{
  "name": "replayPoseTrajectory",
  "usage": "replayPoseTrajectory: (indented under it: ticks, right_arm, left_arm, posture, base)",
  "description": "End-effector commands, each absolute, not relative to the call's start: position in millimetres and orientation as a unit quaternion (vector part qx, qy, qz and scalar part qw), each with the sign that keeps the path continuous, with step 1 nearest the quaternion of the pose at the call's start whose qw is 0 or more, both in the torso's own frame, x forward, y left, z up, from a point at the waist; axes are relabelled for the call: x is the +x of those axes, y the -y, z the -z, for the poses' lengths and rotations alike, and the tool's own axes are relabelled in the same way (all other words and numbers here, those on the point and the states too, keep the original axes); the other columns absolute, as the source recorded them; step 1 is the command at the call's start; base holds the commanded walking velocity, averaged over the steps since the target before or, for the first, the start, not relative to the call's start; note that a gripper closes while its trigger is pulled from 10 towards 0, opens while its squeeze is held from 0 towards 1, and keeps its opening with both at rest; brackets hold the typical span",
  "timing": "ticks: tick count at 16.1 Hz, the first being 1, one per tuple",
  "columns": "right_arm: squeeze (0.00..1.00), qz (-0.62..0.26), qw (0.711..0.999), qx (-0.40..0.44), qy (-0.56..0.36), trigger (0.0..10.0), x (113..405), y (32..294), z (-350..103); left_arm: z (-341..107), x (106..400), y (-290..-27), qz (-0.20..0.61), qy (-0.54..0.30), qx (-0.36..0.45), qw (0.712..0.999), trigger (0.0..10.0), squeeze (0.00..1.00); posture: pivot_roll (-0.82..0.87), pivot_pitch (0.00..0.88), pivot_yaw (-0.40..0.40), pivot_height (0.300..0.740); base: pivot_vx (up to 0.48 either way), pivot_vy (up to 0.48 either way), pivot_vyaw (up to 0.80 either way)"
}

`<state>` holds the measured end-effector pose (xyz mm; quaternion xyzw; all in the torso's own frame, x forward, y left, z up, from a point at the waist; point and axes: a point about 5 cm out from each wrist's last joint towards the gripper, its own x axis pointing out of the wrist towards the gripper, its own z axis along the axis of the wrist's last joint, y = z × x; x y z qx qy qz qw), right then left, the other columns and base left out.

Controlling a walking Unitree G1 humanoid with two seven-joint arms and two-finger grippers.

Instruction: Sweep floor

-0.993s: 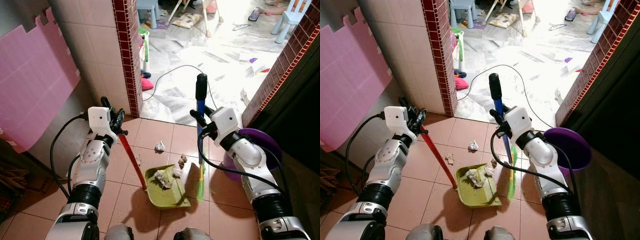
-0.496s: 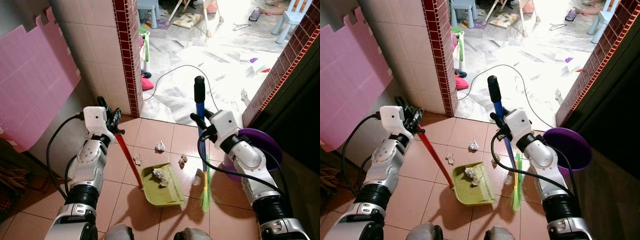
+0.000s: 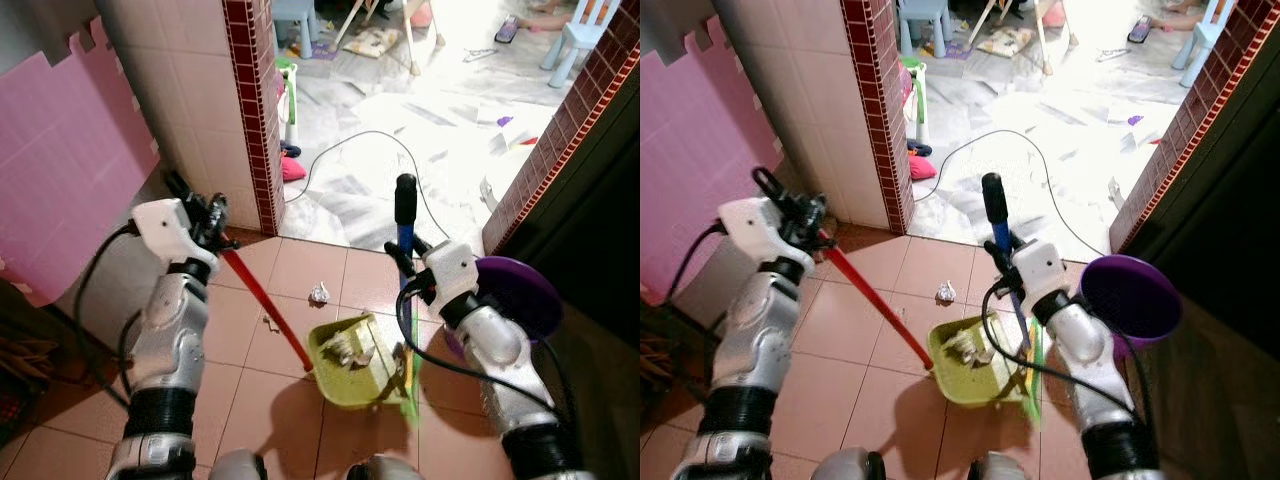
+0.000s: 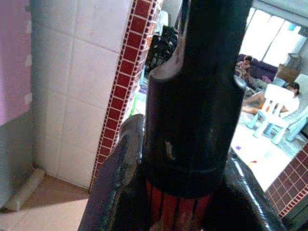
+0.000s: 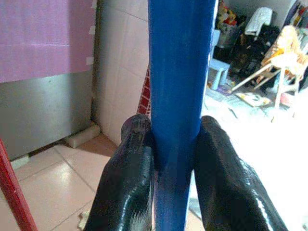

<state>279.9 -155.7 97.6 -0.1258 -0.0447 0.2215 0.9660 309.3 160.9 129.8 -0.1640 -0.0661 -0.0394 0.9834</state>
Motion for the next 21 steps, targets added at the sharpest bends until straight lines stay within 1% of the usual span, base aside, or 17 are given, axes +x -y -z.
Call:
replayPoseTrajectory:
  ticks: [1, 3, 4, 5, 6, 7, 10, 12, 13, 14, 15, 16, 18, 19, 21]
  right_arm:
    - [0.0, -0.218, 0.968, -0.113, 0.061, 10.0, 279, 154, -105]
    - [0.0, -0.199, 0.973, -0.109, 0.049, 10.0, 275, 160, -102]
    - [0.0, -0.168, 0.98, -0.105, 0.034, 10.0, 271, 171, -98]
    - [0.0, -0.15, 0.983, -0.1, 0.023, 10.0, 267, 179, -95]
    - [0.0, -0.133, 0.986, -0.101, 0.013, 10.0, 262, 188, -92]
    - [0.0, -0.121, 0.988, -0.099, -0.003, 10.0, 257, 195, -86]
    - [0.0, -0.113, 0.988, -0.102, -0.006, 10.0, 257, 199, -86]
    - [0.0, -0.105, 0.989, -0.106, -0.009, 10.0, 255, 204, -88]
    - [0.0, -0.101, 0.989, -0.105, -0.01, 10.0, 253, 206, -89]
    - [0.0, -0.101, 0.989, -0.105, -0.01, 10.0, 253, 206, -89]
    - [0.0, -0.098, 0.99, -0.103, -0.01, 10.0, 252, 206, -89]
    - [0.0, -0.087, 0.992, -0.094, -0.005, 10.0, 252, 206, -92]
    - [0.0, -0.069, 0.995, -0.076, 0.0, 10.0, 253, 205, -95]
    - [0.0, -0.055, 0.996, -0.067, 0.0, 10.0, 253, 202, -97]
    - [0.0, -0.053, 0.997, -0.062, 0.005, 10.0, 253, 195, -98]
  left_arm:
    - [-152, 307, -158, 0.042, 0.109, -0.203, 0.972, 10.0, 0.0]
    - [-158, 300, -158, 0.044, 0.111, -0.212, 0.97, 10.0, 0.0]
    - [-162, 297, -160, 0.039, 0.114, -0.225, 0.967, 10.0, 0.0]
    - [-166, 295, -160, 0.038, 0.115, -0.245, 0.962, 10.0, 0.0]
    - [-169, 295, -160, 0.033, 0.114, -0.297, 0.947, 10.0, 0.0]
    - [-172, 297, -161, 0.032, 0.114, -0.319, 0.94, 10.0, 0.0]
    - [-175, 304, -155, 0.04, 0.12, -0.315, 0.941, 10.0, 0.0]
    - [-174, 304, -153, 0.035, 0.113, -0.298, 0.947, 10.0, 0.0]
    - [-167, 303, -153, 0.024, 0.092, -0.262, 0.96, 10.0, 0.0]
    - [-167, 303, -153, 0.024, 0.092, -0.262, 0.96, 10.0, 0.0]
    - [-164, 303, -151, 0.024, 0.081, -0.236, 0.968, 10.0, 0.0]
    - [-156, 300, -144, 0.038, 0.06, -0.207, 0.976, 10.0, 0.0]
    - [-146, 292, -135, 0.063, 0.038, -0.187, 0.98, 10.0, 0.0]
    - [-137, 284, -132, 0.074, 0.015, -0.169, 0.983, 10.0, 0.0]
    - [-126, 277, -130, 0.095, -0.007, -0.149, 0.984, 10.0, 0.0]
  posture:
    - [-0.15, 0.0, 0.002, 0.74]
    - [-0.14, 0.0, -0.004, 0.74]
    - [-0.13, 0.0, -0.012, 0.74]
    - [-0.13, 0.0, -0.017, 0.74]
    - [-0.14, 0.0, -0.022, 0.74]
    - [-0.15, 0.0, -0.023, 0.74]
    - [-0.17, 0.0, -0.023, 0.74]
    - [-0.18, 0.0, -0.023, 0.74]
    - [-0.18, 0.0, -0.018, 0.74]
    - [-0.18, 0.0, -0.018, 0.74]
    - [-0.19, 0.0, -0.01, 0.74]
    - [-0.19, 0.0, 0.006, 0.74]
    - [-0.19, 0.0, 0.034, 0.74]
    - [-0.18, 0.0, 0.052, 0.74]
    - [-0.18, 0.0, 0.072, 0.74]
  base:
    - [0.0, 0.0, 0.0]
    - [0.0, 0.0, 0.0]
    - [0.0, 0.0, 0.0]
    - [0.0, 0.0, 0.0]
    - [0.0, 0.0, 0.0]
    - [0.0, 0.0, 0.0]
    - [0.0, 0.0, 0.0]
    - [0.0, 0.0, 0.0]
    - [0.0, 0.0, 0.0]
    - [0.0, 0.0, 0.0]
    - [0.0, 0.0, 0.0]
    - [0.0, 0.0, 0.0]
    - [0.0, 0.0, 0.0]
    - [0.0, 0.0, -0.52]
    - [0.0, 0.0, -0.69]
